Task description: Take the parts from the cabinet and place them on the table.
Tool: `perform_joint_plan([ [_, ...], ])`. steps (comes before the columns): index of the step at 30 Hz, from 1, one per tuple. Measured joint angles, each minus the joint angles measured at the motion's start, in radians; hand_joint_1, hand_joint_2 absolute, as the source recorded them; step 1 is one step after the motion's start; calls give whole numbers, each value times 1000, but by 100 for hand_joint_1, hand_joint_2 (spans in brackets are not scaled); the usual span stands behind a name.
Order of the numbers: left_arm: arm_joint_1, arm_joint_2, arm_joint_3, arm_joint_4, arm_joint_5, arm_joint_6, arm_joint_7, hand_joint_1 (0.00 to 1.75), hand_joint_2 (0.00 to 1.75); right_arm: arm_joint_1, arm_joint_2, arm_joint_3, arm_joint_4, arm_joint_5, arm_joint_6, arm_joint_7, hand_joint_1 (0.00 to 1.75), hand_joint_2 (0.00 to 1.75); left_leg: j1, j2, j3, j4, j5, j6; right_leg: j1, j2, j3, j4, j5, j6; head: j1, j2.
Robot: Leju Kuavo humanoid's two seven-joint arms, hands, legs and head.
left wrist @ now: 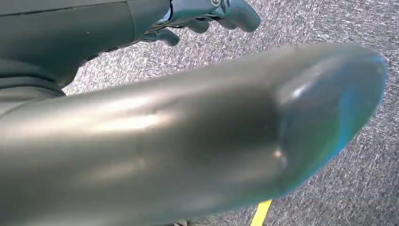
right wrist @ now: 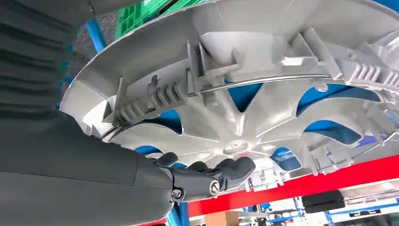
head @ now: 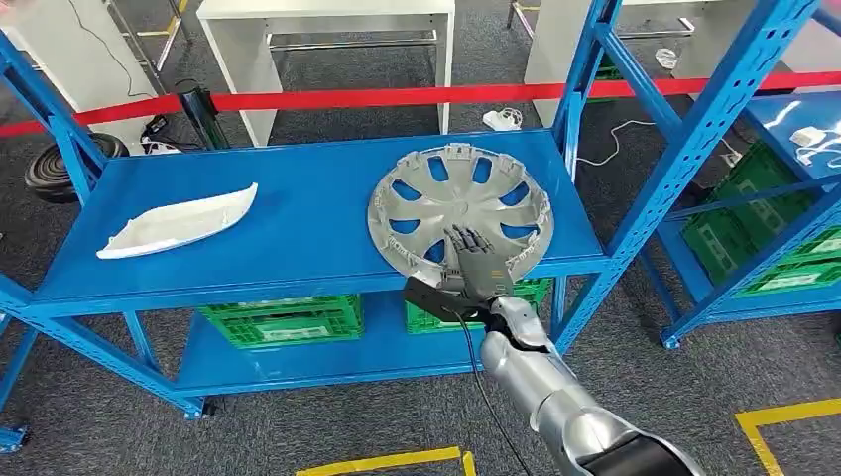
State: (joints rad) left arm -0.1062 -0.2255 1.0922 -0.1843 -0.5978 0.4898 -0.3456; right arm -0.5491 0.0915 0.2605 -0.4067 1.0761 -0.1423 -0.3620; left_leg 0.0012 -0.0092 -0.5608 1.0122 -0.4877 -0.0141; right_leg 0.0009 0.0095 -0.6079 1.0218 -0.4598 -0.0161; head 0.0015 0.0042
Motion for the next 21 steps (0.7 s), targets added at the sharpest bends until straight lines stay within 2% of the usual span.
perform_joint_plan([
  [10, 0, 1, 10, 0, 9, -1, -3, 0, 0, 0, -5, 1, 0, 1, -3, 0, 0, 175, 0, 0, 0, 0, 0, 0, 0, 0, 0, 0, 0, 0, 0, 0],
  [15, 0, 8, 59, 0, 102, 8, -8, 0, 0, -1, -8, 1, 3, 1, -3, -9, 0, 175, 0, 0, 0, 0, 0, 0, 0, 0, 0, 0, 0, 0, 0, 0],
  [21, -1, 24, 110, 0, 145, 32, -15, 0, 0, -6, -10, 1, 12, 1, 1, -19, 0, 175, 0, 0, 0, 0, 0, 0, 0, 0, 0, 0, 0, 0, 0, 0],
])
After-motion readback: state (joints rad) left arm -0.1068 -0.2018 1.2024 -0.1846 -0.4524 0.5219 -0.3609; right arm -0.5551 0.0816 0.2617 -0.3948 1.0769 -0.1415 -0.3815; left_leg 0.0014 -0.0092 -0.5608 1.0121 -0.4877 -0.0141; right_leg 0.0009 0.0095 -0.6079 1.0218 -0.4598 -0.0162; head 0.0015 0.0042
